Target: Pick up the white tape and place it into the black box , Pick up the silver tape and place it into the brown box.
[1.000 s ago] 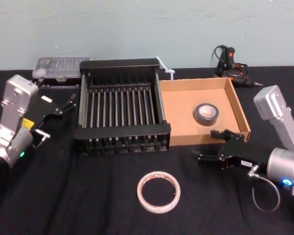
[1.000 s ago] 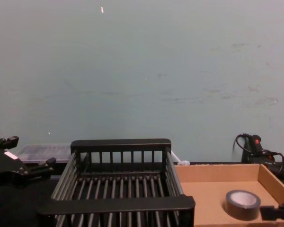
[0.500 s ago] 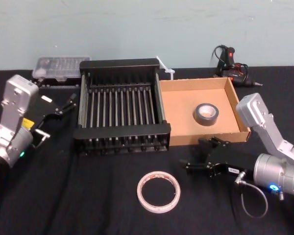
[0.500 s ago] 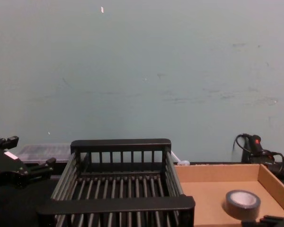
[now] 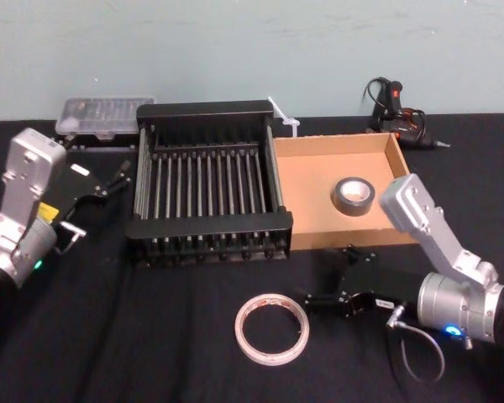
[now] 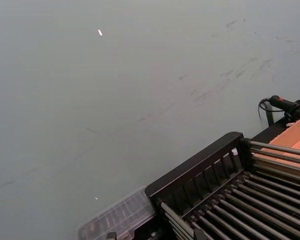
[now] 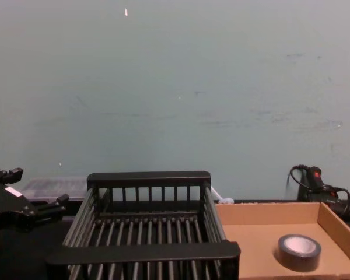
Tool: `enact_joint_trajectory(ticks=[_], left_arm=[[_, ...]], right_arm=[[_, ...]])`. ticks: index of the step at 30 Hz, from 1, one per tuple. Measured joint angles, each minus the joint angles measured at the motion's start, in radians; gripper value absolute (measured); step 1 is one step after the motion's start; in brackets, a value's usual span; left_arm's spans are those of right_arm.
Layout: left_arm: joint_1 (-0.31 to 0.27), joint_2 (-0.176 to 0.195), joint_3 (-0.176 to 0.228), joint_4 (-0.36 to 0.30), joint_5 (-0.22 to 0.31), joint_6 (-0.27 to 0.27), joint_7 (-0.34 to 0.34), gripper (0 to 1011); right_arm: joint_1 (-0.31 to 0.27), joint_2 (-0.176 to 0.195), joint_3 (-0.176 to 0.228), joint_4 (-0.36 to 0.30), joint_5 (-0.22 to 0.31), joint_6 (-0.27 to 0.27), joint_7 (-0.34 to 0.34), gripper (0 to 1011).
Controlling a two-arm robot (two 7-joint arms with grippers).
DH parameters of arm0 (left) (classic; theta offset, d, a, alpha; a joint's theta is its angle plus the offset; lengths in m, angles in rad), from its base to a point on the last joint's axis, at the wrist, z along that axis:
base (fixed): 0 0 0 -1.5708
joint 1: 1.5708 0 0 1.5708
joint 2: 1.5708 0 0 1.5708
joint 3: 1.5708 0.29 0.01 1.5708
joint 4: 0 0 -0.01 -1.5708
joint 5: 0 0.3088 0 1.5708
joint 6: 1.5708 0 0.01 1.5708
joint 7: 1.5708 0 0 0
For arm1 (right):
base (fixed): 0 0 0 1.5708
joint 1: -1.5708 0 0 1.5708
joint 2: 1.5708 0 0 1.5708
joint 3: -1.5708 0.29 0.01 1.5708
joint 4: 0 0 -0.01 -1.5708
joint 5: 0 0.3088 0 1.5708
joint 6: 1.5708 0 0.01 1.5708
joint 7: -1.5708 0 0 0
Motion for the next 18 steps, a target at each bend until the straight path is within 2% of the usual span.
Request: enact_joint_trajectory(ticks=[18], left_arm=[[0.0, 0.0, 0.0, 0.0, 0.0, 0.0, 0.0, 1001]], right_arm=[[0.031, -0.05, -0.045, 0.028, -0.101, -0.002, 0.017, 1002]])
